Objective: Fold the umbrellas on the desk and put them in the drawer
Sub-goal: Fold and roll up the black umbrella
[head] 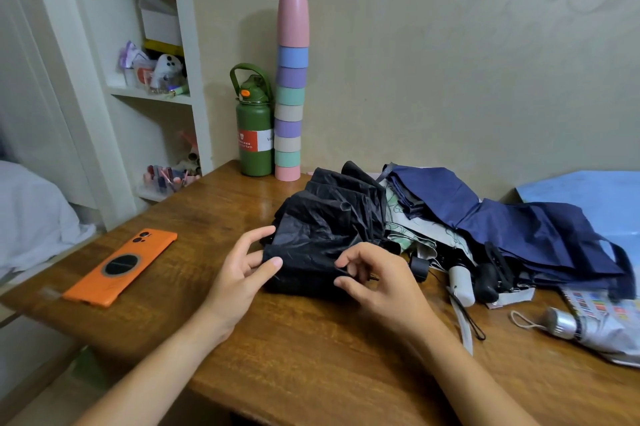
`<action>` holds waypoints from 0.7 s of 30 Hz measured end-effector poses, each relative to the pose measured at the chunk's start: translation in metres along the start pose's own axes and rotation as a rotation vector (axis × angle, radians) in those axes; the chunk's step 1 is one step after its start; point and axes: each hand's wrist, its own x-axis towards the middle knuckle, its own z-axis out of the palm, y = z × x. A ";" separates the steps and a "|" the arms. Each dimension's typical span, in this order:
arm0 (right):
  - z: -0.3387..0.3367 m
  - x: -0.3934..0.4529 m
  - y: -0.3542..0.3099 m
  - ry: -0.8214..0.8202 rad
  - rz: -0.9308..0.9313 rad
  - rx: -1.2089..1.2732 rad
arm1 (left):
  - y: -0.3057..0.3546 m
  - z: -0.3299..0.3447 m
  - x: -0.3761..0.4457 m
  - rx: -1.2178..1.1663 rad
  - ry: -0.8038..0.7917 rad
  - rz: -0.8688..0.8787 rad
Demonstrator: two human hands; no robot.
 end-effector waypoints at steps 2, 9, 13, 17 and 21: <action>-0.001 0.002 0.000 0.095 -0.113 -0.096 | 0.002 0.000 -0.001 0.002 0.011 0.010; 0.001 0.003 -0.004 0.222 -0.295 -0.166 | 0.004 -0.001 -0.003 -0.013 0.010 0.076; 0.000 0.002 -0.009 0.143 -0.276 -0.145 | 0.005 -0.003 -0.003 -0.035 0.014 0.114; 0.000 0.001 -0.008 -0.133 -0.168 -0.269 | 0.003 -0.005 -0.002 -0.070 0.034 0.127; 0.006 0.000 -0.007 -0.031 -0.272 -0.364 | 0.003 -0.004 -0.003 -0.087 0.049 0.144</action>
